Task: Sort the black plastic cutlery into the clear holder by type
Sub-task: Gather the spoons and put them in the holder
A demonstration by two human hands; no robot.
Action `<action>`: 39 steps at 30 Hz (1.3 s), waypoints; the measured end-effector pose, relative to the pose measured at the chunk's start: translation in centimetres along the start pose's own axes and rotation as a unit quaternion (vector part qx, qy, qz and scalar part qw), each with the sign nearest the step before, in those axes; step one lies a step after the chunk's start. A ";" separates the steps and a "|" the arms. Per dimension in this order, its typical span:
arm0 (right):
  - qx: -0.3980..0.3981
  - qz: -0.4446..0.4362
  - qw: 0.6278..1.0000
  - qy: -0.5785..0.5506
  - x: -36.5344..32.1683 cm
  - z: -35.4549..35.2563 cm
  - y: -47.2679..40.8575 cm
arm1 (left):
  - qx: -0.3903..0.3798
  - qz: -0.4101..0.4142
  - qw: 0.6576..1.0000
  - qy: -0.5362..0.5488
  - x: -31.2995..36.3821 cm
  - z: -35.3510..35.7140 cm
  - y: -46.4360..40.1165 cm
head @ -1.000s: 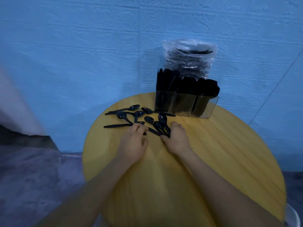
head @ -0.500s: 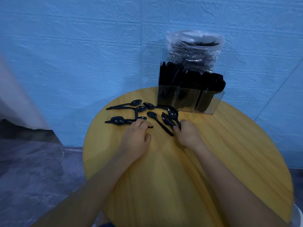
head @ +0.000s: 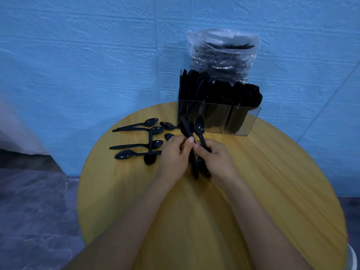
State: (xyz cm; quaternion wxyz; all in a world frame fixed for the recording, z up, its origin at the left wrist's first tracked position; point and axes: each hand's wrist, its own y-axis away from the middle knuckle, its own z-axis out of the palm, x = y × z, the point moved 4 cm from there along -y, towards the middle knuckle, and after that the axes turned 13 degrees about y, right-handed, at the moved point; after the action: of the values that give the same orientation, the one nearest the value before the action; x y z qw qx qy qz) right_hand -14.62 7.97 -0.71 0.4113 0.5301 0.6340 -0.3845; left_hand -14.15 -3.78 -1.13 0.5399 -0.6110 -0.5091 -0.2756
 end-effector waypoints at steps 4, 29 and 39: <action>0.013 -0.002 0.999 -0.040 0.0 -0.1 -0.1 | 0.029 -0.040 0.990 0.134 0.2 -0.1 -0.1; 0.181 0.131 0.971 -0.082 2.0 -3.8 -0.7 | 0.011 -0.090 0.932 0.352 0.0 0.5 -0.4; 0.164 -0.076 0.979 0.094 0.0 -3.6 -1.1 | -0.077 -0.236 0.902 0.354 0.1 1.4 0.5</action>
State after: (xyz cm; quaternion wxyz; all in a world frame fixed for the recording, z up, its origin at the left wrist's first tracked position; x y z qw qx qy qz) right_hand -16.11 11.18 0.67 0.2267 0.5745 0.6366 -0.4619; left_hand -13.99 -2.38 -1.64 0.5549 -0.3752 -0.3909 -0.6312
